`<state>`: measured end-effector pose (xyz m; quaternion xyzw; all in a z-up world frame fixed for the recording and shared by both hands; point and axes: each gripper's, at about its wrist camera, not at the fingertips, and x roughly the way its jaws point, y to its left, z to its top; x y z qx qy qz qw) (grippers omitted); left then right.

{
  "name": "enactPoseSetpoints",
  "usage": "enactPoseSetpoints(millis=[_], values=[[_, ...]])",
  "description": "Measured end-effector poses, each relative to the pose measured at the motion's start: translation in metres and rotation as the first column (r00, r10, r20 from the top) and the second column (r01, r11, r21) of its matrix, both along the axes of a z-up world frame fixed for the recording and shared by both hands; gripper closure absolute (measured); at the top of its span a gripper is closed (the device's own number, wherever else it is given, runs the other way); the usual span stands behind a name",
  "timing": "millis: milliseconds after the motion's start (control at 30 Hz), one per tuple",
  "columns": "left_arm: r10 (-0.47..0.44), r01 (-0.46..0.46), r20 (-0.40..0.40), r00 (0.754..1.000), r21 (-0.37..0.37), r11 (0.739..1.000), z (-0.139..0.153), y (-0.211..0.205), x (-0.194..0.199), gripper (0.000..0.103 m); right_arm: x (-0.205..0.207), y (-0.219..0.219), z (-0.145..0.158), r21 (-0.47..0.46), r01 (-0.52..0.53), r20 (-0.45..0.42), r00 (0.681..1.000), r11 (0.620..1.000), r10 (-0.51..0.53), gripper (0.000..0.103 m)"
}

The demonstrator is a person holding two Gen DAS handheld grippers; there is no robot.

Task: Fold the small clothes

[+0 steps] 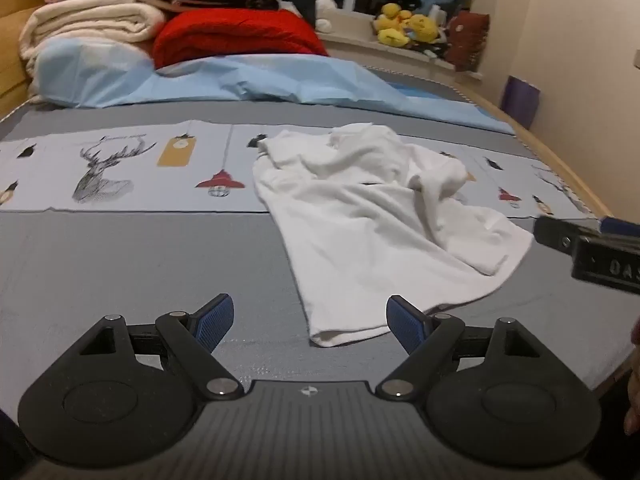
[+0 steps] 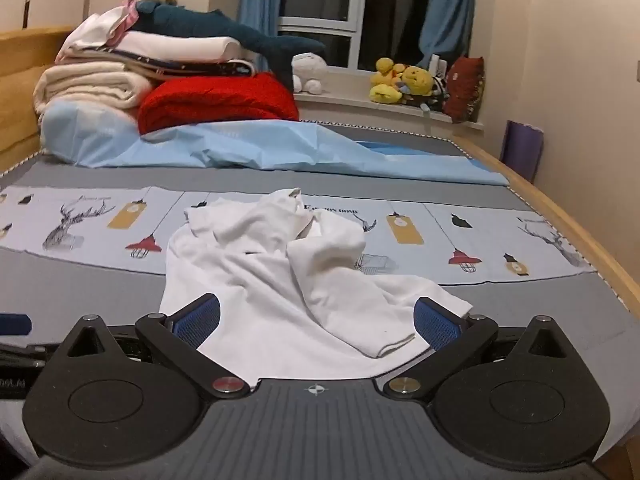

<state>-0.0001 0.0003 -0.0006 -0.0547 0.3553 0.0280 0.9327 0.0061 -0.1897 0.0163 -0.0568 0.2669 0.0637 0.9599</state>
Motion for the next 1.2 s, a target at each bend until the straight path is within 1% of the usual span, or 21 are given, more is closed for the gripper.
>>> enactPoseSetpoints(millis=[67, 100, 133, 167, 200, 233, 267, 333, 500, 700, 1200], values=[[0.002, -0.002, -0.006, 1.0, -0.008, 1.0, -0.001, -0.001, -0.001, 0.016, 0.003, -0.003, -0.001, 0.029, 0.016, -0.027, 1.0, 0.999, -0.015, 0.001], [0.006, -0.007, -0.014, 1.0, -0.061, 0.998, -0.004, 0.009, -0.003, 0.016, 0.004, -0.006, -0.001, 0.049, 0.025, -0.045, 0.999, 0.998, -0.023, 0.001], [0.021, -0.023, -0.028, 0.999, -0.068, 0.997, -0.006, 0.011, -0.003, 0.016, -0.001, -0.006, -0.007, 0.051, 0.029, -0.049, 0.998, 0.998, -0.026, 0.001], [0.021, -0.024, -0.048, 0.999, -0.066, 0.998, -0.008, 0.005, -0.002, 0.016, 0.001, -0.006, -0.01, 0.035, 0.016, -0.053, 0.998, 0.999, -0.015, 0.001], [0.017, -0.021, -0.05, 0.999, -0.064, 0.998, -0.009, 0.003, 0.0, 0.016, 0.0, -0.007, -0.013, 0.046, 0.026, -0.074, 0.997, 0.999, -0.023, 0.001], [0.021, -0.022, -0.041, 0.999, -0.046, 0.999, -0.012, -0.008, 0.001, 0.016, 0.004, -0.002, -0.012, 0.027, 0.022, -0.089, 0.996, 0.999, -0.019, 0.001], [0.018, -0.02, -0.052, 0.999, -0.048, 0.999, -0.013, -0.011, 0.006, 0.016, 0.011, -0.005, -0.013, 0.034, 0.016, -0.119, 0.993, 0.999, -0.012, 0.001], [0.017, -0.019, -0.062, 0.998, -0.045, 0.999, -0.014, -0.014, 0.012, 0.016, 0.017, -0.005, -0.019, 0.035, 0.02, -0.144, 0.989, 0.999, -0.014, 0.001], [0.018, -0.022, -0.068, 0.998, -0.066, 0.998, -0.015, -0.019, 0.017, 0.016, 0.017, -0.005, -0.022, 0.022, 0.011, -0.165, 0.986, 1.0, -0.007, 0.001], [0.011, -0.015, -0.064, 0.998, -0.064, 0.998, -0.014, -0.023, 0.018, 0.016, 0.019, 0.0, -0.023, 0.023, -0.003, -0.18, 0.984, 1.0, 0.007, 0.001], [0.008, -0.012, -0.063, 0.998, -0.064, 0.998, -0.015, -0.026, 0.018, 0.016, 0.021, 0.0, -0.026, 0.024, -0.001, -0.198, 0.98, 1.0, 0.006, 0.001]])
